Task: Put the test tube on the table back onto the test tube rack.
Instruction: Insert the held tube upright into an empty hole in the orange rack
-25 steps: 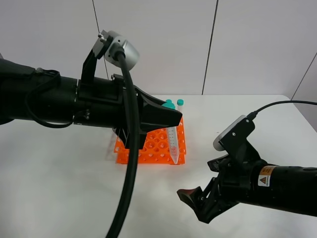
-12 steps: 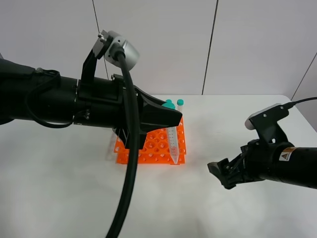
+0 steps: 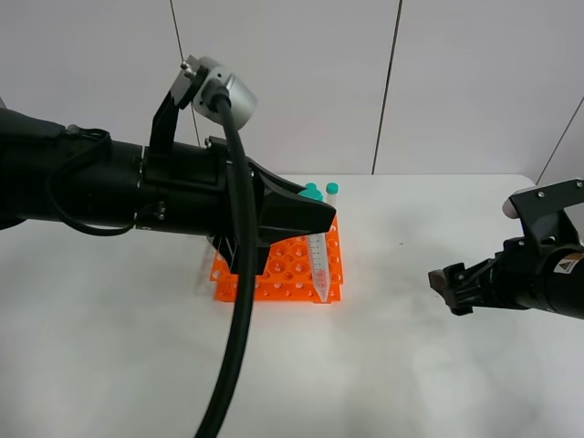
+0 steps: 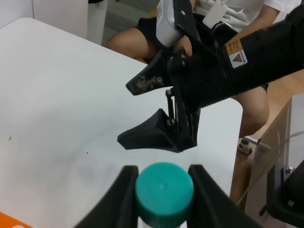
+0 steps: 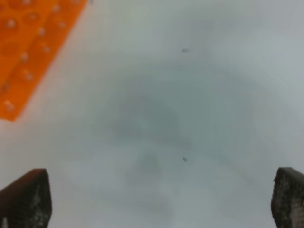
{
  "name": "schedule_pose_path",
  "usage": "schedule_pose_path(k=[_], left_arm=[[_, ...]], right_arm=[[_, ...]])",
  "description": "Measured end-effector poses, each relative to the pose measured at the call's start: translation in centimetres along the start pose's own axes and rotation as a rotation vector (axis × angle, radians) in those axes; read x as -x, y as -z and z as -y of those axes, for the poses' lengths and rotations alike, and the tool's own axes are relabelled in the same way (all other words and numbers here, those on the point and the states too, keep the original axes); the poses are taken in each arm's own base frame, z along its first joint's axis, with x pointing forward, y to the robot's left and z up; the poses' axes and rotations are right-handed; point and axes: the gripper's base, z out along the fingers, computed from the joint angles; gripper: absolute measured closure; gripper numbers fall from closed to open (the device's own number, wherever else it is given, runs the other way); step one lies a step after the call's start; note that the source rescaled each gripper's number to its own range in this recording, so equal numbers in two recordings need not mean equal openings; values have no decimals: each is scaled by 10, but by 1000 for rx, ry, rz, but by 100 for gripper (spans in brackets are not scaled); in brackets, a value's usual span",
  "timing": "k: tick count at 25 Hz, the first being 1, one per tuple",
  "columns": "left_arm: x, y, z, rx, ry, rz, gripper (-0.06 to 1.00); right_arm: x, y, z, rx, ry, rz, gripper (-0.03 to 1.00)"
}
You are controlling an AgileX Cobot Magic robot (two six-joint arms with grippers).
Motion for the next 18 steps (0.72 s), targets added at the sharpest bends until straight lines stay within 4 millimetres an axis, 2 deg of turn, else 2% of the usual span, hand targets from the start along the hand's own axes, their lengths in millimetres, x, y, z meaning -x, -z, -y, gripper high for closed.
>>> schedule_pose_path(k=[3, 10, 14, 18], left_arm=[[0, 0, 0, 0, 0, 0, 94], [0, 0, 0, 0, -12, 0, 94], [0, 0, 0, 0, -25, 0, 94], [0, 0, 0, 0, -27, 0, 94]], right_arm=[[-3, 1, 9, -12, -24, -55, -3], [6, 7, 32, -47, -11, -191, -3], [6, 13, 49, -144, -89, -283, -3], [6, 18, 55, -208, -174, -334, -3]])
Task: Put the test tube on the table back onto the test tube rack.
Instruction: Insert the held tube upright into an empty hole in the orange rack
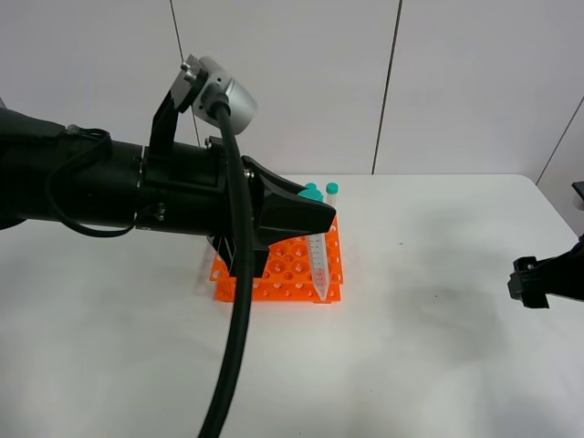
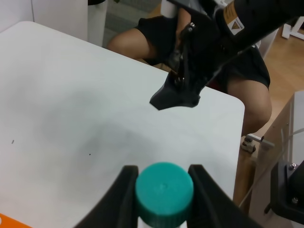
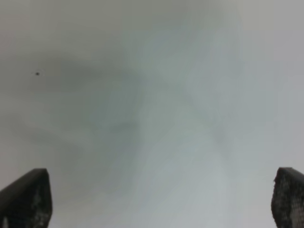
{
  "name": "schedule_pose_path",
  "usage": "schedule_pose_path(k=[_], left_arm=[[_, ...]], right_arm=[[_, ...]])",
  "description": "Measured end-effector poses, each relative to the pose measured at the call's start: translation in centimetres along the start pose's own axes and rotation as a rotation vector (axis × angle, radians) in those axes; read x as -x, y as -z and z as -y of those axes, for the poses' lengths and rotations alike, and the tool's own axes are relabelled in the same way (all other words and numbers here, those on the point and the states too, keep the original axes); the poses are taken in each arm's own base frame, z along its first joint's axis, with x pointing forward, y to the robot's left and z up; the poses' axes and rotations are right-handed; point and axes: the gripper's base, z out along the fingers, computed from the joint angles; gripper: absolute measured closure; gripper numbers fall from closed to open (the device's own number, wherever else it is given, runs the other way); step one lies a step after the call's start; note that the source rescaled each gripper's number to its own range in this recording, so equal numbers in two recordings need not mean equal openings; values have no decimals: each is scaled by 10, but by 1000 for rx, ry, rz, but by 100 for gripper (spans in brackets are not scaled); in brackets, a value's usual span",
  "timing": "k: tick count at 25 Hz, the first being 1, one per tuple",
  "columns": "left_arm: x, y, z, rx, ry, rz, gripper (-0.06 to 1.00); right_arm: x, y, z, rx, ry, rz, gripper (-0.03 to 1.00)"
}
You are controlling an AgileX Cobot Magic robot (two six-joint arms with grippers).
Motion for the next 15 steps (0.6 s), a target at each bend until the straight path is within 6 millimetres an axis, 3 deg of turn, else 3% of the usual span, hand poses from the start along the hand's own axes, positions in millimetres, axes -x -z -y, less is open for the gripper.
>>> schedule_pose_path(k=[8, 15], left_arm=[[0, 0, 0, -5, 0, 0, 94], [0, 0, 1, -8, 0, 0, 94]], right_arm=[[-2, 4, -13, 152, 4, -48, -3], [-10, 7, -15, 172, -21, -171, -3]])
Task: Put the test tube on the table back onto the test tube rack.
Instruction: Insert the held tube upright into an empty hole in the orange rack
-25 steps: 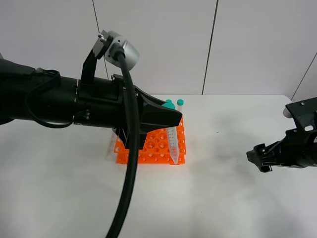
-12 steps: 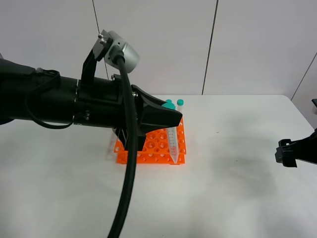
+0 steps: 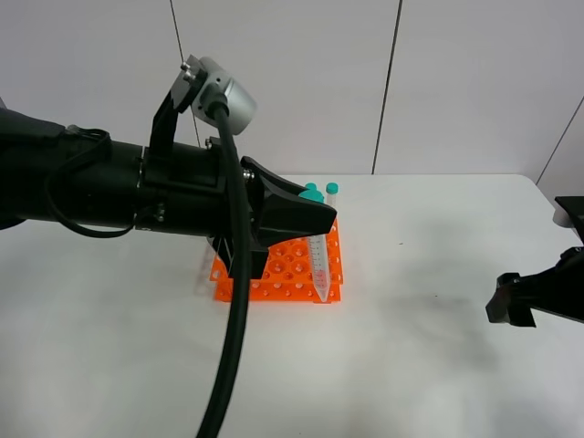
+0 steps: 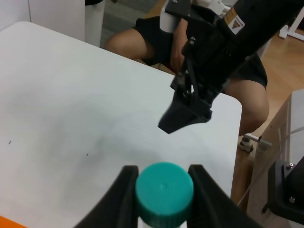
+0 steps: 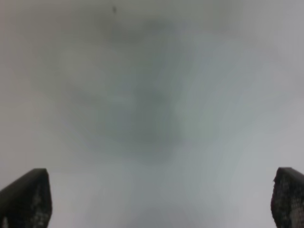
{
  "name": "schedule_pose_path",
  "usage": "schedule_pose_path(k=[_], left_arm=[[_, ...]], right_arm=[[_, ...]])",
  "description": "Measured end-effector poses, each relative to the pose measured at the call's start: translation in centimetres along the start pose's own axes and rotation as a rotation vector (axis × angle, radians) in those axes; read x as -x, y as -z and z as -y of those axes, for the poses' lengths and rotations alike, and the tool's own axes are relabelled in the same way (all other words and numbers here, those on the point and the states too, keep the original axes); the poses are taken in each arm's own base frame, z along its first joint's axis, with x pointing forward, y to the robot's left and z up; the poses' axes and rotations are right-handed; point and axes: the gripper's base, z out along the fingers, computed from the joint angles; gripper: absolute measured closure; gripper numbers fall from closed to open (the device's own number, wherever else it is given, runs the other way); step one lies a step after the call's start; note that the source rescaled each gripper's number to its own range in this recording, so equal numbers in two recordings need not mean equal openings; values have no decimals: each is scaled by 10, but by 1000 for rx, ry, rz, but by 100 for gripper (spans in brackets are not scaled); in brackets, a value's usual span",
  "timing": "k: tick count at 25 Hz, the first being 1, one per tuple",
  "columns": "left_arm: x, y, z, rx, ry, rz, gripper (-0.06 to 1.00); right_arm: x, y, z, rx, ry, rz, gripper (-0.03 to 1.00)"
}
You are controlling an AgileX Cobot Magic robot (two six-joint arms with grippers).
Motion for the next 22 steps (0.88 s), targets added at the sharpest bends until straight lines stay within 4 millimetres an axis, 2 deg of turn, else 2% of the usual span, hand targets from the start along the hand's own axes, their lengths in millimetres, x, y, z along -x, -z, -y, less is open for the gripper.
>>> schedule_pose_path(k=[6, 12, 18, 22], left_arm=[[0, 0, 0, 0, 0, 0, 94], [0, 0, 0, -1, 0, 0, 94], [0, 0, 0, -1, 0, 0, 94], [0, 0, 0, -1, 0, 0, 94]], right_arm=[[3, 22, 6, -62, -38, -172, -3], [12, 48, 0, 5, -81, -261, -3], [18, 67, -12, 134, -98, -184, -3], [14, 75, -7, 75, -54, -154, -3]])
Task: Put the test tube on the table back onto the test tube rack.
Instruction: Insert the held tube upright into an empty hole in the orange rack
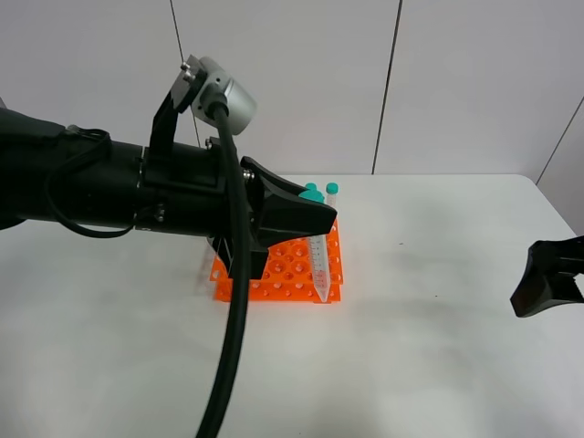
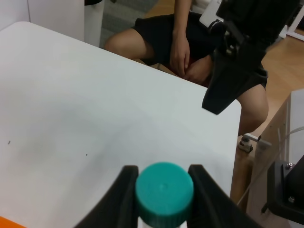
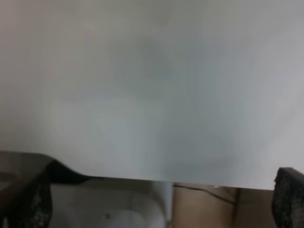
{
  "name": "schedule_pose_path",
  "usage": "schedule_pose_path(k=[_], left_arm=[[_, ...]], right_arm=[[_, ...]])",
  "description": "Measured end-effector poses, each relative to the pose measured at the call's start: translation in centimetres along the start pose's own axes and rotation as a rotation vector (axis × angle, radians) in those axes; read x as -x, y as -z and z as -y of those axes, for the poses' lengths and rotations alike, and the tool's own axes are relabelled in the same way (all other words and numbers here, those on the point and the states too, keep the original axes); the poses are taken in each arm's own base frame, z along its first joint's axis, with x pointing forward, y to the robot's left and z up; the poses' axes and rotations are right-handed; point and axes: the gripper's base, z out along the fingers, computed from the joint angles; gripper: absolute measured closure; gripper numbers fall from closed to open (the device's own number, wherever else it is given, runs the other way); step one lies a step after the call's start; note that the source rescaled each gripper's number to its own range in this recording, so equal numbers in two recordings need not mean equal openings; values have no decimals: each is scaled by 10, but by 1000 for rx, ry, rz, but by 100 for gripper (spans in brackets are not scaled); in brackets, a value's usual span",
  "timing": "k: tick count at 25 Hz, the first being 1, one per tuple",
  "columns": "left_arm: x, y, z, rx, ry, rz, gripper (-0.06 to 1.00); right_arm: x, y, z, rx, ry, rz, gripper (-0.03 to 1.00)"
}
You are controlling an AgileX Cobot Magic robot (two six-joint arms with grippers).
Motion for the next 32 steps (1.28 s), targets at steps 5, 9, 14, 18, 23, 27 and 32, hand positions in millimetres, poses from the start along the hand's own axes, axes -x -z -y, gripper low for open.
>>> schedule_pose_path(k=[5, 9, 14, 18, 23, 27, 32], left_arm=[[0, 0, 0, -1, 0, 0, 94], [0, 0, 0, -1, 0, 0, 94], [0, 0, 0, -1, -4, 0, 94], [0, 0, 0, -1, -5, 0, 94], [0, 0, 0, -1, -5, 0, 94], [0, 0, 0, -1, -7, 0, 94], [0, 0, 0, -1, -12, -2, 94]], right_arm=[[-9, 13, 8, -106, -7, 56, -3], [-17, 24, 5, -90, -11, 112, -1], [-26, 35, 2, -83, -9, 171, 0], [-33, 43, 1, -79, -7, 216, 0], [-47, 55, -4, -51, 12, 290, 0], [-65, 57, -5, -49, 16, 335, 0], [-88, 37, -5, -50, 29, 308, 0]])
